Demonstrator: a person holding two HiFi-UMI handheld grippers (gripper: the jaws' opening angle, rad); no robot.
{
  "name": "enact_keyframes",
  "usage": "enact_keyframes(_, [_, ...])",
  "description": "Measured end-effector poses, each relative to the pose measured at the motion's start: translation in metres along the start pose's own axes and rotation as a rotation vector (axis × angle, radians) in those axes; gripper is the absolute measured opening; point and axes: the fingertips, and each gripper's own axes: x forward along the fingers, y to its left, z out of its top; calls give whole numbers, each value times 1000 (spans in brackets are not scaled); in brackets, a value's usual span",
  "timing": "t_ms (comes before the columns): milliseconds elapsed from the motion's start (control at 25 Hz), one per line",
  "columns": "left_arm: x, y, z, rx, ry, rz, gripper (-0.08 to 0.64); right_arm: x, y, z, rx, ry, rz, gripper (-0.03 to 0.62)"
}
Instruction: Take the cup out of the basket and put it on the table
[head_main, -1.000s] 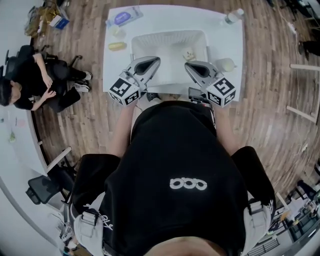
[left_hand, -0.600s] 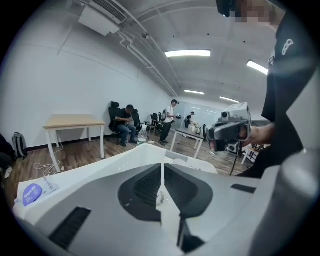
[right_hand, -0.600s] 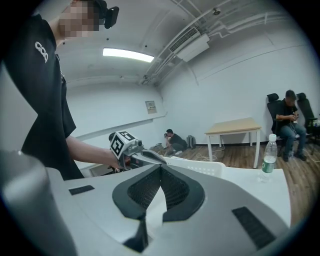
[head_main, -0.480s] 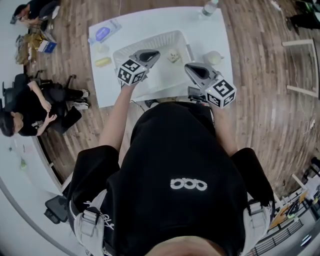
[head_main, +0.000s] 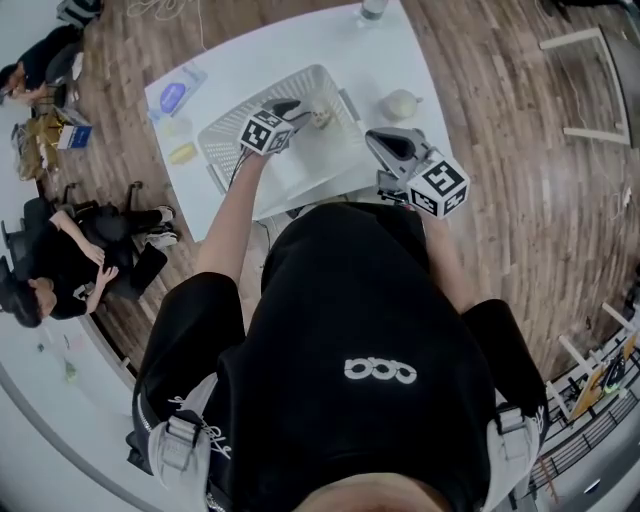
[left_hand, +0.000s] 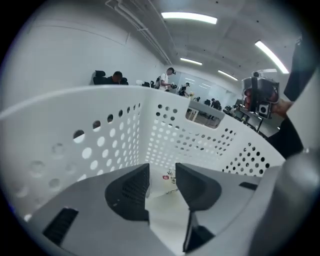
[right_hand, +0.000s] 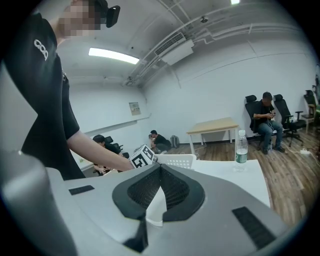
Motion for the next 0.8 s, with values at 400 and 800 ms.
enact_keyframes(400, [48, 11, -34, -109, 92, -86, 167, -25, -14, -9, 43, 14, -81, 25])
enact_keyframes(800, [54, 0, -29, -223, 51, -150, 106, -28, -18, -12, 51, 24, -79, 25])
